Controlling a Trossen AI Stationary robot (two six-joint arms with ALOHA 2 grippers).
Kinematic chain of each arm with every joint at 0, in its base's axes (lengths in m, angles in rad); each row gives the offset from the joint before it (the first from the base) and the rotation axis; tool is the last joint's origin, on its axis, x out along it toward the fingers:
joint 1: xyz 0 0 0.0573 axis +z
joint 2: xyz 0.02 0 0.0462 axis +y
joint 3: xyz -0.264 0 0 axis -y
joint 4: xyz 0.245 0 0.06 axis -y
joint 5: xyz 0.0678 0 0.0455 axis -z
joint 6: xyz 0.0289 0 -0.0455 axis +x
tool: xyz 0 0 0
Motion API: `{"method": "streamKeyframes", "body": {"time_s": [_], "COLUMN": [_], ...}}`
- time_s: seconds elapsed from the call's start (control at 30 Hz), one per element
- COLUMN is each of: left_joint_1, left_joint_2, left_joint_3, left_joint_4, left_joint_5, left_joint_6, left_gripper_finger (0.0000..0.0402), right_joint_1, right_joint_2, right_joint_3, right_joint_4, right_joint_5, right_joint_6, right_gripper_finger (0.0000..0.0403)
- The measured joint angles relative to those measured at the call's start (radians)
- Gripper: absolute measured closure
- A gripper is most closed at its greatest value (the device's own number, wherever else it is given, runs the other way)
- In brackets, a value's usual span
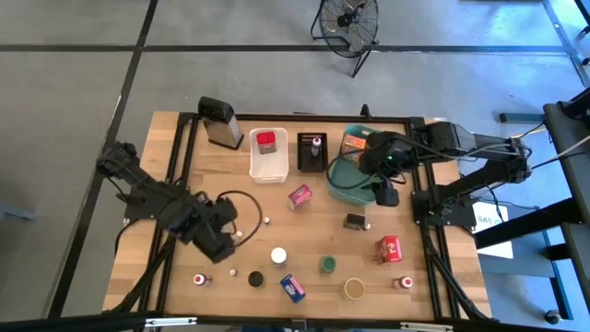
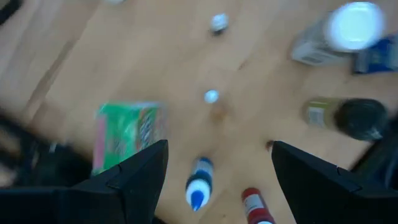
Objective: Pick & Place Kitchen Items
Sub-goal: Put the large blue food coloring bottle into the black bin
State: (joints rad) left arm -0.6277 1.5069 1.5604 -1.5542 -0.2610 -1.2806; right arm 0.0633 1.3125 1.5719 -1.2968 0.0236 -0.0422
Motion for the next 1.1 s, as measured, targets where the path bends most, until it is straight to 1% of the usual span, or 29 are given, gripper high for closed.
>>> {"method": "streamKeyframes", "body": {"time_s": [0.07, 0.2, 0.27, 0.4, 0.5, 0.63, 0.8, 1.1], "left_joint_1": [-0.03, -0.083, -0.098, -0.133, -0.154, -0.174, -0.206, -0.23], "left_joint_2": [0.008, 0.028, 0.048, 0.083, 0.111, 0.131, 0.129, 0.129], "left_joint_3": [0.0, 0.0, 0.0, 0.0, 0.0, 0.0, 0.0, -0.001], "left_joint_4": [-0.026, -0.011, -0.021, -0.019, -0.014, -0.017, -0.017, -0.017], "left_joint_5": [-0.001, 0.006, 0.057, 0.115, 0.125, 0.156, 0.154, 0.147], "left_joint_6": [-0.112, -0.253, -0.326, -0.401, -0.446, -0.544, -0.612, -0.611], "left_gripper_finger": [0.0119, 0.0119, 0.0119, 0.0119, 0.0119, 0.0119, 0.0119, 0.0119], "right_joint_1": [0.008, 0.018, 0.018, 0.018, 0.018, 0.018, 0.018, 0.018], "right_joint_2": [0.0, 0.001, 0.002, 0.005, 0.007, 0.019, 0.042, 0.087], "right_joint_3": [0.0, 0.0, 0.0, 0.0, -0.001, -0.002, -0.001, -0.001], "right_joint_4": [0.0, 0.0, 0.0, 0.0, 0.001, 0.007, 0.02, 0.024], "right_joint_5": [0.001, 0.002, 0.001, 0.002, 0.002, 0.001, 0.001, -0.001], "right_joint_6": [-0.003, -0.019, -0.026, -0.03, -0.042, -0.051, -0.063, -0.082], "right_gripper_finger": [0.0139, 0.0139, 0.0139, 0.0139, 0.0139, 0.0139, 0.0139, 0.0139]}}
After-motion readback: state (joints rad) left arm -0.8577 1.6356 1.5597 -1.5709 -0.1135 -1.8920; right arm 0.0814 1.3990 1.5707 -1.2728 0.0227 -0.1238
